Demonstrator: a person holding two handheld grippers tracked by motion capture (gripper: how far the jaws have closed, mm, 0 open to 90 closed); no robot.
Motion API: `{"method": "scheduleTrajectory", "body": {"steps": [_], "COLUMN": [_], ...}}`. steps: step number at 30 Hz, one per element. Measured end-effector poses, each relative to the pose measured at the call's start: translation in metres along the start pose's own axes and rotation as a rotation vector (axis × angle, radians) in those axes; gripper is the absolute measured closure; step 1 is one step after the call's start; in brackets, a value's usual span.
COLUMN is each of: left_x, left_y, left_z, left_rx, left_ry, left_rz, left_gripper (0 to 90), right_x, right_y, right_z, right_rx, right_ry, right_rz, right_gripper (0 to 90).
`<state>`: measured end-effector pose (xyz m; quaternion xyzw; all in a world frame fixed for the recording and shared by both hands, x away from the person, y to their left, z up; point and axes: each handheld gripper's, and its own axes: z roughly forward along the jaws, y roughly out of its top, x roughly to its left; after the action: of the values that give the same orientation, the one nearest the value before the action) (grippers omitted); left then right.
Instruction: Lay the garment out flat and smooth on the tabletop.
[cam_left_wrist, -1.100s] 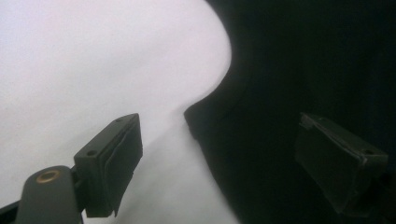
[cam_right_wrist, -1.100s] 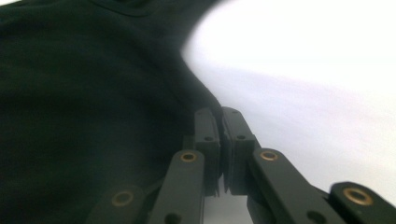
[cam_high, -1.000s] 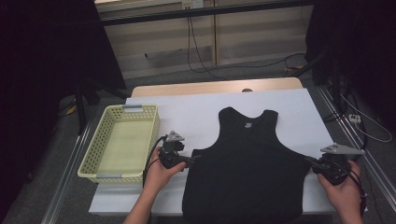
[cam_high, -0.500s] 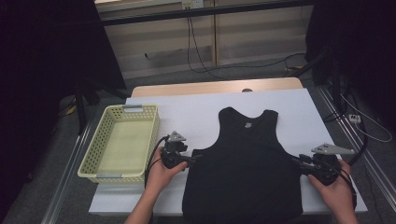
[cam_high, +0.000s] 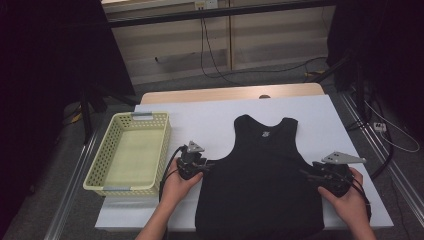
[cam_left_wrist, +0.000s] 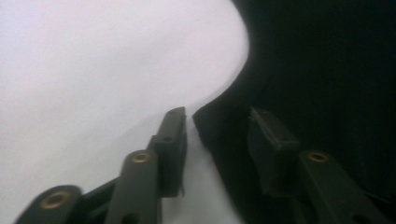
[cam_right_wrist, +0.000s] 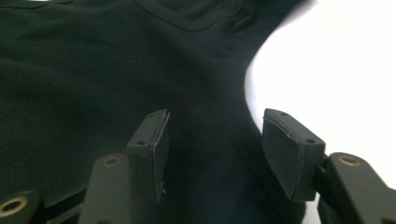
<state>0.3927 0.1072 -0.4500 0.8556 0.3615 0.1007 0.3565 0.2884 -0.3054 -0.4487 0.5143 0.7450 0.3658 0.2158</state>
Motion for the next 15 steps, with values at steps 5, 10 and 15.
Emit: {"method": "scheduleTrajectory", "body": {"steps": [5,10,15], "left_x": [0.003,0.003,0.008], "left_y": [0.0,0.001,0.004], "left_z": [-0.001,-0.001,-0.018], "left_rx": [0.003,0.009,-0.029], "left_ry": [-0.008,-0.033,-0.051], "left_rz": [-0.019,-0.04,-0.073], "left_gripper": [77.5,87.1,87.8], "right_x": [0.001,0.004,0.006], "right_y": [0.002,0.002,0.005], "right_z": [-0.001,0.003,0.005], "right_rx": [-0.022,-0.009,-0.009], "right_ry": [0.001,0.006,0.023], "right_rz": [-0.003,-0.003,-0.013], "right_gripper": [41.7,40.1,36.7]}}
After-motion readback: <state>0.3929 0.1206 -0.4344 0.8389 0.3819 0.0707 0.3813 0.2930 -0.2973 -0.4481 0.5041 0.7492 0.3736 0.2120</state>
